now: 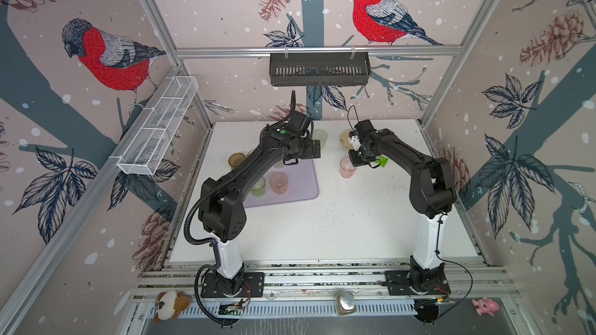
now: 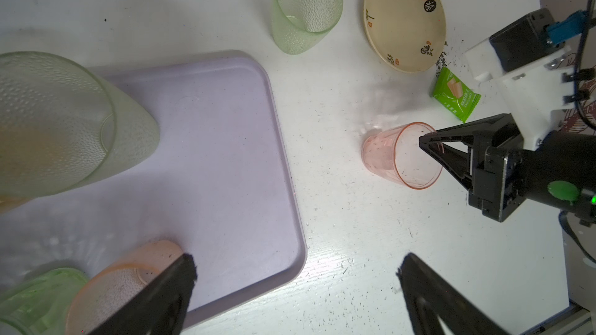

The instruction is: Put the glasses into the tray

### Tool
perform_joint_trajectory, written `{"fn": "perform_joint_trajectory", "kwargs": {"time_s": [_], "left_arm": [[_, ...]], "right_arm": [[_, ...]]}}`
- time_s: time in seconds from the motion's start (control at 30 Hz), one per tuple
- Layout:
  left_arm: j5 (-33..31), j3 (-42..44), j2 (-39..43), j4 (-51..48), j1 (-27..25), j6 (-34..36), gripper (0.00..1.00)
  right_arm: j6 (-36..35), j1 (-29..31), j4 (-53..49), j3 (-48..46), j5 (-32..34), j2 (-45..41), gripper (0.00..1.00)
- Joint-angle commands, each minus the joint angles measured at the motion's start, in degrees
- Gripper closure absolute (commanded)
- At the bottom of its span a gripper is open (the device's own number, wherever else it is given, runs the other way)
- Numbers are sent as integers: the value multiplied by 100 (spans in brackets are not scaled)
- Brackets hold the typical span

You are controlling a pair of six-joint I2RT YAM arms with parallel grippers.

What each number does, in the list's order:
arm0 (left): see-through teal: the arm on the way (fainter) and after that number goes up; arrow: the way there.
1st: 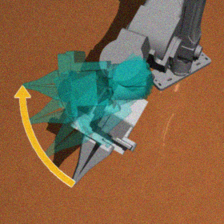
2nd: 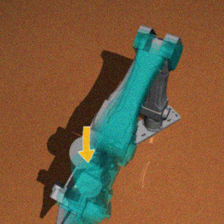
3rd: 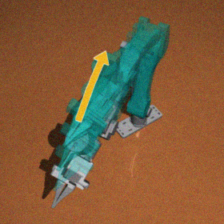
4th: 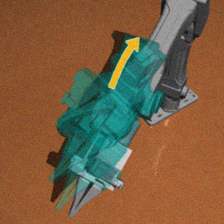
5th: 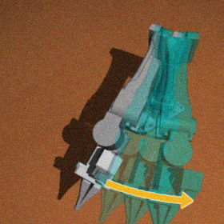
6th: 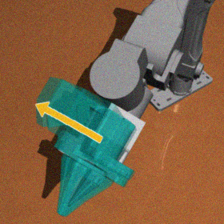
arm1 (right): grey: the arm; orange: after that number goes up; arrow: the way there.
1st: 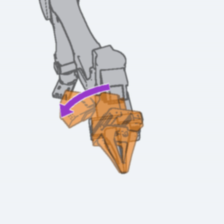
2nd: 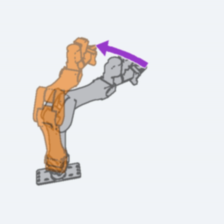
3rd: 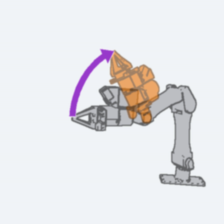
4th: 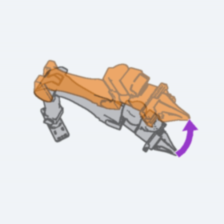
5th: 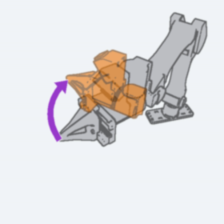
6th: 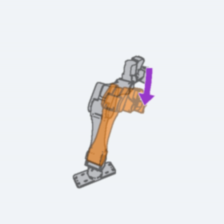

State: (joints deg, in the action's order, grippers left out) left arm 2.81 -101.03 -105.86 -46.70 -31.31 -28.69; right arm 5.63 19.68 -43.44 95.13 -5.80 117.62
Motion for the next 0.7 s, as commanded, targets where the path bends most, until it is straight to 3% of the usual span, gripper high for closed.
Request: {"fn": "perform_joint_trajectory", "kwargs": {"time_s": [0.0, 0.67], "left_arm": [[-52, -13, 31, 35, -6, -34, 1], [-70, -25, -13, 49, -6, -23, 1]], "right_arm": [[-88, 1, -3, -12, 94, -73, 87], [-246, 144, 143, 29, 66, -290, 94]]}}
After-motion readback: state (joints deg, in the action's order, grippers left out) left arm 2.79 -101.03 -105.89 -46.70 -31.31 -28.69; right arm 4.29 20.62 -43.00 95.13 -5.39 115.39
